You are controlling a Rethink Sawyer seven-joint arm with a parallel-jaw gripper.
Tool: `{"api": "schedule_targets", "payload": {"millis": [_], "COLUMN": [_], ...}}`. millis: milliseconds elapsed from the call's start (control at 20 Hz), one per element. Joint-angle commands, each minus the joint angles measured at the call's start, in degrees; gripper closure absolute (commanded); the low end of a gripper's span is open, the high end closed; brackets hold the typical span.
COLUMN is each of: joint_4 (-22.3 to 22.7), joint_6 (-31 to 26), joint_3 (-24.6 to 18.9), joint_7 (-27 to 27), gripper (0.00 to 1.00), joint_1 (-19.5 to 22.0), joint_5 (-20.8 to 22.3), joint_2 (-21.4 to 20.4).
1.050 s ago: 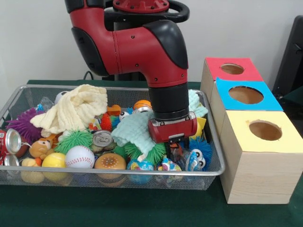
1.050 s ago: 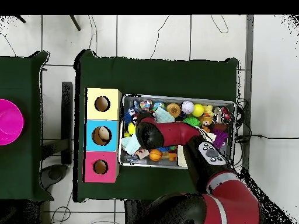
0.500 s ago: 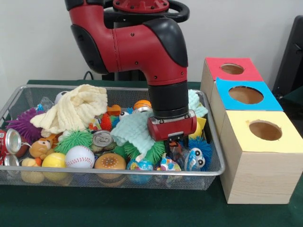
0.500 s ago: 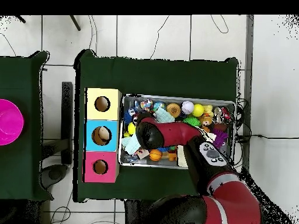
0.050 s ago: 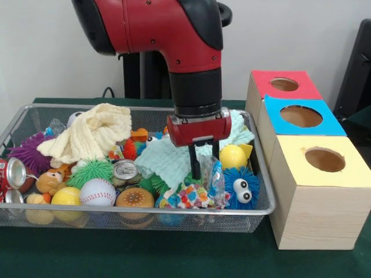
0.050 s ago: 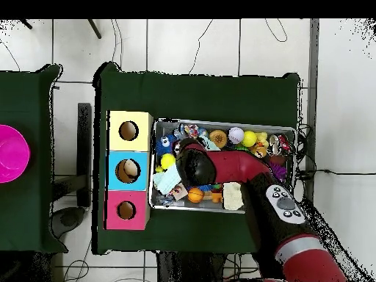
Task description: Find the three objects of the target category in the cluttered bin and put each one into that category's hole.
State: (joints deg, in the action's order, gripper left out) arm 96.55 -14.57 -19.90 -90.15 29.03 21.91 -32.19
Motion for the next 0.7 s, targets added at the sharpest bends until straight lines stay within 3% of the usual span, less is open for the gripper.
{"api": "schedule_targets", "payload": {"millis": [50,700], "joint_4": [3.9,9.3], "joint_6": [-9.9,-13.2], "joint_3": [-3.0,-2.6], "joint_7": [-4.0,-7.5], "gripper": [1.00,1.00], "joint_1": [0.7,-1.9], "joint_5": [-4.0,-10.3], "joint_2": [-7.2,-14.0]}}
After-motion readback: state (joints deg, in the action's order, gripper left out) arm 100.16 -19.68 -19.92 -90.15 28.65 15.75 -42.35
